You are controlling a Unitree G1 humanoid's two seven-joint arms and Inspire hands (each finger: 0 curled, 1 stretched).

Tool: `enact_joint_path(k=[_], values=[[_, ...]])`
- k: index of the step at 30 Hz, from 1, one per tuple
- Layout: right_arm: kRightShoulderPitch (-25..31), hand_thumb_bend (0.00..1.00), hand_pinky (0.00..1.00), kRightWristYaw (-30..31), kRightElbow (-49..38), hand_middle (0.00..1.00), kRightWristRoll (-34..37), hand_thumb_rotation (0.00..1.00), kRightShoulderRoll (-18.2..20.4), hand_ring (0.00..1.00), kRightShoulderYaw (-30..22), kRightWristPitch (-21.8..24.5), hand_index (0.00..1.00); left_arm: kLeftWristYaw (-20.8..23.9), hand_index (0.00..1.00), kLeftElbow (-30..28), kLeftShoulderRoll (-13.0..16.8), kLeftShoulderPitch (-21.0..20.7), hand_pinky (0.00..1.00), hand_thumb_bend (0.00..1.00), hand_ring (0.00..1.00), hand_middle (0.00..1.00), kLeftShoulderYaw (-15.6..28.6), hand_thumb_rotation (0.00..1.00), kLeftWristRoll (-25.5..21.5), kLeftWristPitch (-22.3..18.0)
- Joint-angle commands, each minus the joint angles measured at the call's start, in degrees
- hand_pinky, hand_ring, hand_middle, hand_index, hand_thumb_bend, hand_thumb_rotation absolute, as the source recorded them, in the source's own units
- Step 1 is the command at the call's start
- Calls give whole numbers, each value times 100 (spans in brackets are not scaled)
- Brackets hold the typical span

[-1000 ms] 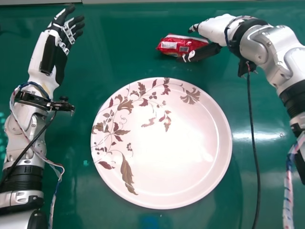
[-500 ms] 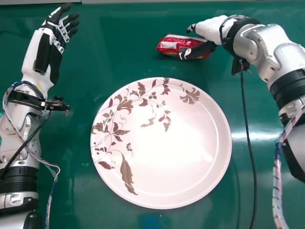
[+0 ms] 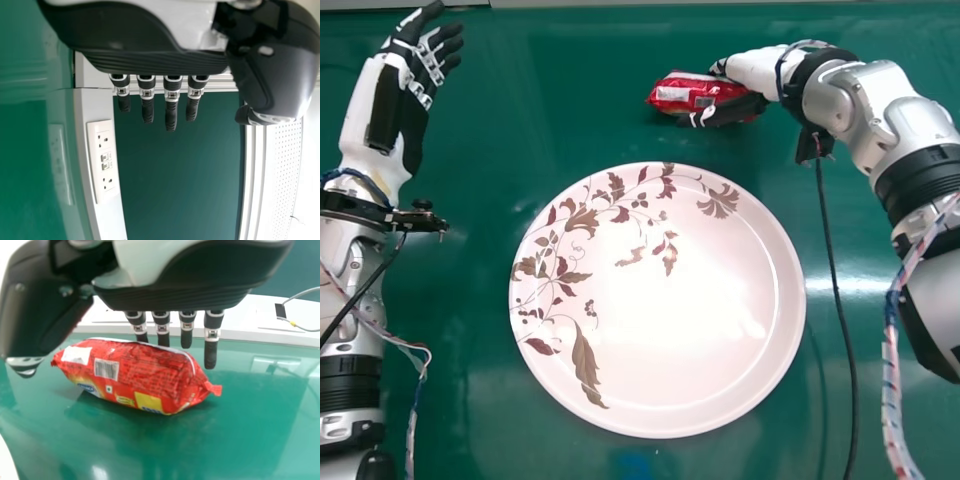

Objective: Pick up biscuit and place it in the plate

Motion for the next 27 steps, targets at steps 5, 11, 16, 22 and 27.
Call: enact_joint_path(k=[5,11,16,22,27], values=[[36,100,67,190,165,93,319,44,100,83,-36,-100,92,71,96,-184,56,112,100,50,93,90,77,55,-33,66],[26,100,75,318,277,91,560,40,162,86,-88,28,90,-16,95,-59,81,36,100,52,92,90,104,55,-81,-48],[102,100,70,85,283,83,587,18,170,79,-45,-34,81,-54,94,-44,85,1,100,48,92,89,153,53,-138,-44],[257,51,38,-1091,263,49,290,0,56,44,122,-503,50,-2,94,-160,122,35,100,51,92,89,185,53,-110,19],[283,50,39,-1995,365,49,89,0,-38,45,204,-875,49,72,95,-309,141,56,100,52,93,89,179,54,-74,89]])
